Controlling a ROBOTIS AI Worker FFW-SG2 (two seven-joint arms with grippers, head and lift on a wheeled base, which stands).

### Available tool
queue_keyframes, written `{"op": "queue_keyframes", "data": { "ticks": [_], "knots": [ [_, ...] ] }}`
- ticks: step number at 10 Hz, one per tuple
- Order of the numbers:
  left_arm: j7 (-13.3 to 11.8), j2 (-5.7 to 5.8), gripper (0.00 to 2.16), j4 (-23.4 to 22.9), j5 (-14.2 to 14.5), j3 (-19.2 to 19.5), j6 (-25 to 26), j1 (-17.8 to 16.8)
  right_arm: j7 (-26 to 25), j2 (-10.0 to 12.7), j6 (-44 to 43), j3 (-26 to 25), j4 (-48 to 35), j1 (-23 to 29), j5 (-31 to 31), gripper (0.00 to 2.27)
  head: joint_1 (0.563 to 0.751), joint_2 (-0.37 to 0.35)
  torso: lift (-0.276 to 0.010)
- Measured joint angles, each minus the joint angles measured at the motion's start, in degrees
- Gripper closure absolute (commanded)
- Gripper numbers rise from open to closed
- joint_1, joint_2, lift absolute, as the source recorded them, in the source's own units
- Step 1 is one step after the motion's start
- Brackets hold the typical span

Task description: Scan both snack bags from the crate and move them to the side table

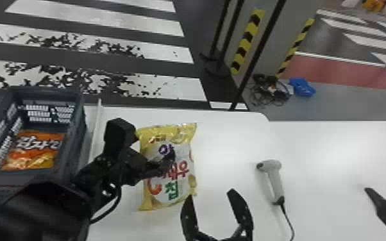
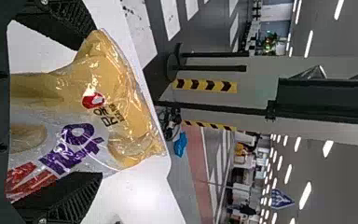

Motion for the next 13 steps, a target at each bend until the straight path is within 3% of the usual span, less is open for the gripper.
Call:
{"op": "queue_keyframes", "data": {
  "ticks": [1, 3, 5, 7, 8, 9, 11, 13],
  "knots": [
    [1.9, -0.22, 0.04, 0.24, -5.62, -2.41, 3.08, -0.35, 0.01, 0.0, 0.03, 0.02, 0.02, -0.02, 0.0, 0.09, 0.695, -0.316, -0.099],
    [3.12, -0.37, 0.04, 0.24, -14.35, -5.96, 8.43, -1.05, 0.01, 0.0, 0.03, 0.03, 0.28, -0.03, -0.05, 0.09, 0.695, -0.318, -0.099],
    [3.85, -0.13, 0.04, -0.61, -20.95, -7.84, 10.53, -0.81, 0.0, 0.0, -0.08, 0.01, 0.43, -0.05, -0.13, 0.09, 0.695, -0.313, -0.099],
    [6.09, 0.53, 0.04, -2.87, -28.0, -10.02, 10.62, -0.2, 0.02, 0.0, -0.08, 0.02, 0.46, -0.13, -0.18, 0.09, 0.695, -0.306, -0.099],
    [7.61, 1.01, 0.04, -5.21, -28.69, -9.95, 10.58, 0.6, 0.04, 0.0, -0.04, 0.02, 0.47, -0.17, -0.18, 0.09, 0.695, -0.3, -0.099],
    [9.82, 1.81, 0.04, -8.63, -27.04, -8.84, 10.16, 2.09, 0.01, 0.0, -0.04, 0.02, 0.47, -0.17, -0.18, 0.09, 0.695, -0.296, -0.099],
    [13.92, 5.31, 0.05, -16.34, -20.17, -3.42, 5.61, 7.24, 0.05, 0.0, 0.21, -0.04, 0.47, -0.27, -0.2, 0.09, 0.695, -0.252, -0.099],
    [14.67, 9.3, 0.05, -22.99, -10.97, 4.65, -3.72, 14.07, 0.14, -0.07, 1.83, 0.15, 0.14, -0.85, -0.19, 0.08, 0.695, -0.197, -0.099]
  ]
}}
